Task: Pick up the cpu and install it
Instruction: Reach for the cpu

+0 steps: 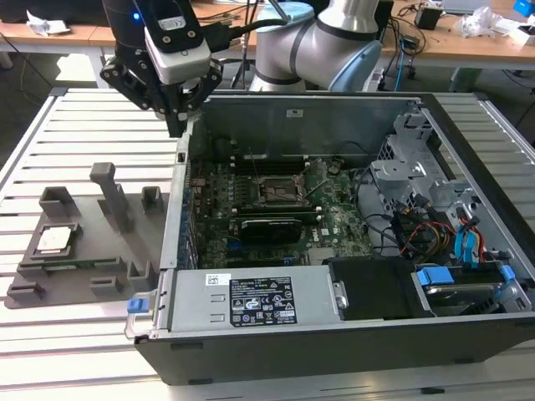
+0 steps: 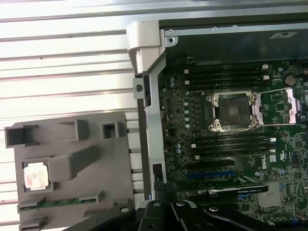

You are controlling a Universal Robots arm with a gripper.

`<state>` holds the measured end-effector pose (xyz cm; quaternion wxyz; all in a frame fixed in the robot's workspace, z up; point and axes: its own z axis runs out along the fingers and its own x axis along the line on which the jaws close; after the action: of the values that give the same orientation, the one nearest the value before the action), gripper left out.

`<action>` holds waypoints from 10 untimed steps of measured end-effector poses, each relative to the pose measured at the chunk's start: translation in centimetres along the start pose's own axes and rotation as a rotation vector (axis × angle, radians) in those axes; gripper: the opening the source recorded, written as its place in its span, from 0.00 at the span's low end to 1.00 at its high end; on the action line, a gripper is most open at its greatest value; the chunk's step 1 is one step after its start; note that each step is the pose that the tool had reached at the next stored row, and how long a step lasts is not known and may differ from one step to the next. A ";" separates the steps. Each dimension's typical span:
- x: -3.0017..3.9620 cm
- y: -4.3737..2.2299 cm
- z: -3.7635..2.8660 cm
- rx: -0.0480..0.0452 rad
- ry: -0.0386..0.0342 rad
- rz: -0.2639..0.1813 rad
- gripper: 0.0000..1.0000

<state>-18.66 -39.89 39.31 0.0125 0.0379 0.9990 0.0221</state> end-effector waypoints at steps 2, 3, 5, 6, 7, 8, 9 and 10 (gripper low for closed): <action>0.28 -0.02 -0.01 0.0001 0.0000 0.000 0.11; 0.61 -0.05 -0.02 0.0001 0.0000 0.000 0.11; 0.85 -0.06 -0.02 0.0000 0.0000 0.000 0.11; 1.09 -0.08 -0.03 0.0000 0.0000 0.000 0.11; 1.32 -0.10 -0.03 0.0000 0.0000 0.000 0.11; 1.47 -0.11 -0.03 0.0000 0.0000 0.000 0.11; 1.59 -0.12 -0.04 0.0000 0.0000 0.000 0.11; 1.79 -0.14 -0.04 0.0000 0.0000 0.000 0.11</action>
<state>-20.46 -39.89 39.31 0.0125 0.0379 0.9990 0.0221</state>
